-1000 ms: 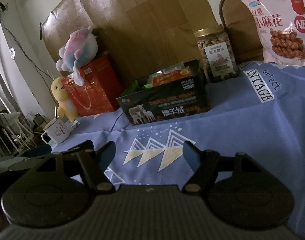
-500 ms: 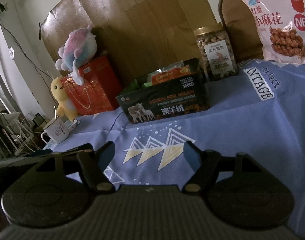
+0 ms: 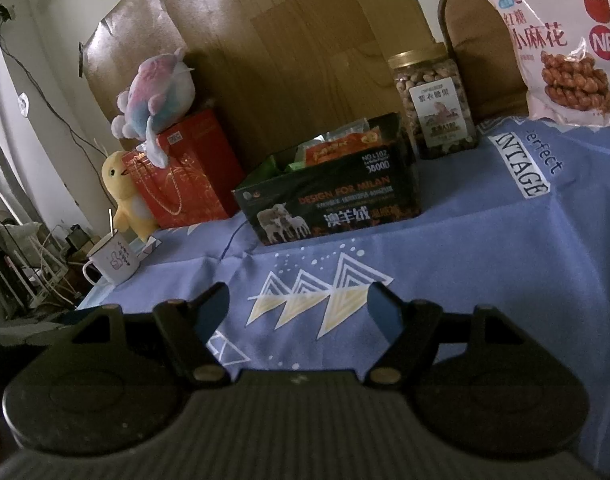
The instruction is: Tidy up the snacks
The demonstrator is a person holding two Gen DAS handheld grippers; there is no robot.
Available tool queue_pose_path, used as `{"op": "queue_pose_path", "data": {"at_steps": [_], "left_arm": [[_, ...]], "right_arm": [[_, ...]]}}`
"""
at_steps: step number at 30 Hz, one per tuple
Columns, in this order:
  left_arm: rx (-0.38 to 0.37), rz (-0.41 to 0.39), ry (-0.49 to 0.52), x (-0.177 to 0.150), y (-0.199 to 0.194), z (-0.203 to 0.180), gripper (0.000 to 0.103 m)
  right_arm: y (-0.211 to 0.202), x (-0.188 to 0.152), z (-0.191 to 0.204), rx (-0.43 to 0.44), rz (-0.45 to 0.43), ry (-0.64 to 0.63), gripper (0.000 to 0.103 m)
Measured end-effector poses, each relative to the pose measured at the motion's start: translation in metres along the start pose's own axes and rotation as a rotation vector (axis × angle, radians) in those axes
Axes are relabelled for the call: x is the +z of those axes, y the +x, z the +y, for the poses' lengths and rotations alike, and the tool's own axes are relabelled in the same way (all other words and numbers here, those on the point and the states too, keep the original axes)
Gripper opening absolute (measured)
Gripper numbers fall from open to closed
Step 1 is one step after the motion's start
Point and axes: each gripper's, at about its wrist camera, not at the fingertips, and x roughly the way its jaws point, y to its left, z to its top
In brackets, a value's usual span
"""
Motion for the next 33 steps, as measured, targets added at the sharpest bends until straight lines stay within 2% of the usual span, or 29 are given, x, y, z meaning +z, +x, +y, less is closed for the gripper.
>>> {"op": "queue_pose_path", "data": {"at_steps": [17, 23, 27, 33], "left_arm": [[0.021, 0.019, 0.01, -0.002, 0.004, 0.0, 0.103], [0.109, -0.088, 0.03, -0.001, -0.011, -0.001, 0.103], [0.122, -0.142, 0.044, 0.0, -0.02, -0.003, 0.103], [0.131, -0.141, 0.061, 0.0, -0.019, -0.006, 0.103]], "right_arm": [[0.003, -0.001, -0.001, -0.002, 0.008, 0.002, 0.078], [0.003, -0.001, -0.001, -0.001, 0.008, 0.002, 0.079], [0.003, -0.001, -0.001, -0.002, 0.008, 0.002, 0.079], [0.003, -0.001, -0.001, -0.001, 0.009, 0.003, 0.079]]}}
